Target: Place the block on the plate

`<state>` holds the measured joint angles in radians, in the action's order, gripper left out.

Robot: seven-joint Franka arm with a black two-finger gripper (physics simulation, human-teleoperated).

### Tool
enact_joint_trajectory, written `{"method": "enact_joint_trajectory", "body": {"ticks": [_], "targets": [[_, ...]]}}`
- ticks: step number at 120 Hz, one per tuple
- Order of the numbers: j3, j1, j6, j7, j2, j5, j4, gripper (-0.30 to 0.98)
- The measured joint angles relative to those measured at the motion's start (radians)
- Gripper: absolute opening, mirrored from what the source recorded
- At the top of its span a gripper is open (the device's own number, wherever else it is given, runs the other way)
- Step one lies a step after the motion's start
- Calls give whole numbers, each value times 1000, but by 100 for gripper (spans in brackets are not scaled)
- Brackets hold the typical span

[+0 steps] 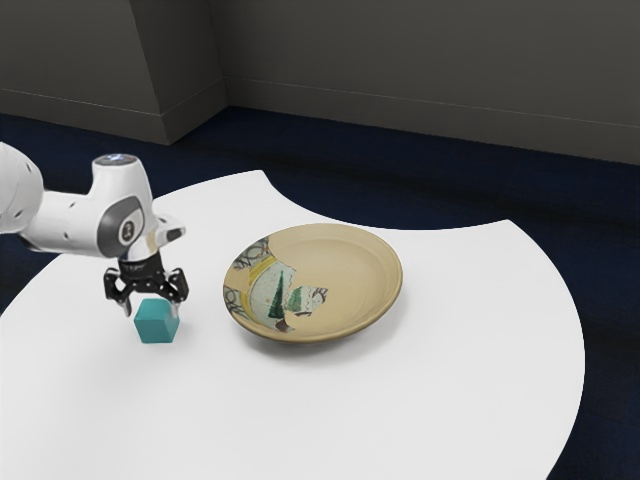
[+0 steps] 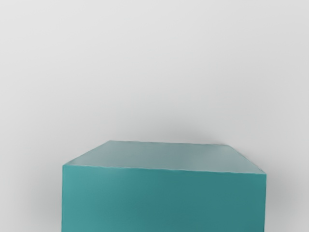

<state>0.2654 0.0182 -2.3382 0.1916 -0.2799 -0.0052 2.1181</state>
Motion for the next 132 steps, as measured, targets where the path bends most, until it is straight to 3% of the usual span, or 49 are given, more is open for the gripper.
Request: {"method": "enact_joint_trajectory", "body": {"ticks": [40, 71, 92, 132], "targets": [[-5, -1, -14, -27, -40, -35, 1, 68], [-5, -1, -27, -41, -38, -36, 1, 46], [-5, -3, -30, -46, -35, -33, 1, 41], [-25, -63, -2, -40, 124, -31, -39, 41]]}}
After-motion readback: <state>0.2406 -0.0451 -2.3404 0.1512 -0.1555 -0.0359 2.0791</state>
